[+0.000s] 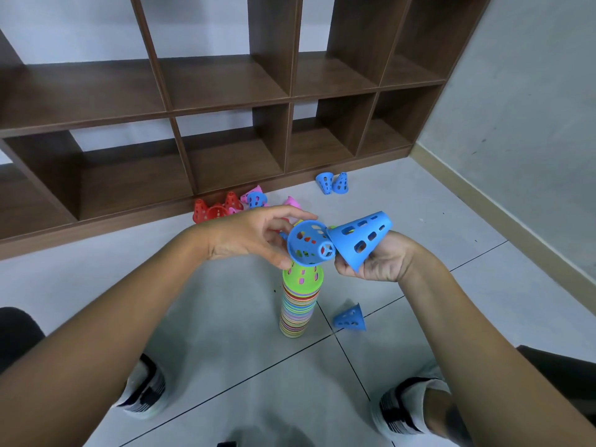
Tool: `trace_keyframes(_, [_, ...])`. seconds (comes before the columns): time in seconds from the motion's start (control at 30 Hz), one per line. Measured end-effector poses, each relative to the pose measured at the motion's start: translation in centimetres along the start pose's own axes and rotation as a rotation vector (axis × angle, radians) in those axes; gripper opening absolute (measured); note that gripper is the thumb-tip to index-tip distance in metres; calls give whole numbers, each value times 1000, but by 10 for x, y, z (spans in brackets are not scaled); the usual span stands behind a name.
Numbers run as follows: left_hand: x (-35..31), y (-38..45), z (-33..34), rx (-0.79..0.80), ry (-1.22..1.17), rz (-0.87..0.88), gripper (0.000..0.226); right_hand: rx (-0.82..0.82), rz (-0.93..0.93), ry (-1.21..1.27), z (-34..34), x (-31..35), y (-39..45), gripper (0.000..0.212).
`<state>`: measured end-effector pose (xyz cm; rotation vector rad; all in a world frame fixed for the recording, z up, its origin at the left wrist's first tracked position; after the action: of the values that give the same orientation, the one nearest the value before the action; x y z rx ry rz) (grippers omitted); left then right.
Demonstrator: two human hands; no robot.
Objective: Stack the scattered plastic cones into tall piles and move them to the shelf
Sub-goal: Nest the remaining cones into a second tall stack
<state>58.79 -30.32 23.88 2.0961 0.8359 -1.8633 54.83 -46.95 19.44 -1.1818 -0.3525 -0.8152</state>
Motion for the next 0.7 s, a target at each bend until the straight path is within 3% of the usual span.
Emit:
trace_keyframes(0.13, [1, 5, -9, -174, 124, 31, 67, 24, 1, -52, 8, -2, -3, 42])
trace_keyframes(0.27, [11, 8, -14, -245, 154, 56, 61, 52, -35, -110, 16, 1, -5, 55])
trace_keyframes(0.43, [34, 11, -12, -279, 101, 45, 56, 6, -55, -220, 22, 9, -9, 39])
trace_keyframes(0.63, [57, 17, 0, -251, 95, 4, 54, -24, -118, -274, 22, 20, -7, 50])
trace_keyframes(0.7, [66, 19, 2, -254, 97, -17, 58, -118, -165, -310, 19, 25, -4, 37])
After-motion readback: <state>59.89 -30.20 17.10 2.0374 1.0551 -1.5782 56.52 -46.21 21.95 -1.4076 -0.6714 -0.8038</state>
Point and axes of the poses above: each hand's wrist, its own y-axis towards the middle knuckle, its own z-axis out of the palm, x = y × z, the point moved 9 cm from there along y, towards the middle knuckle
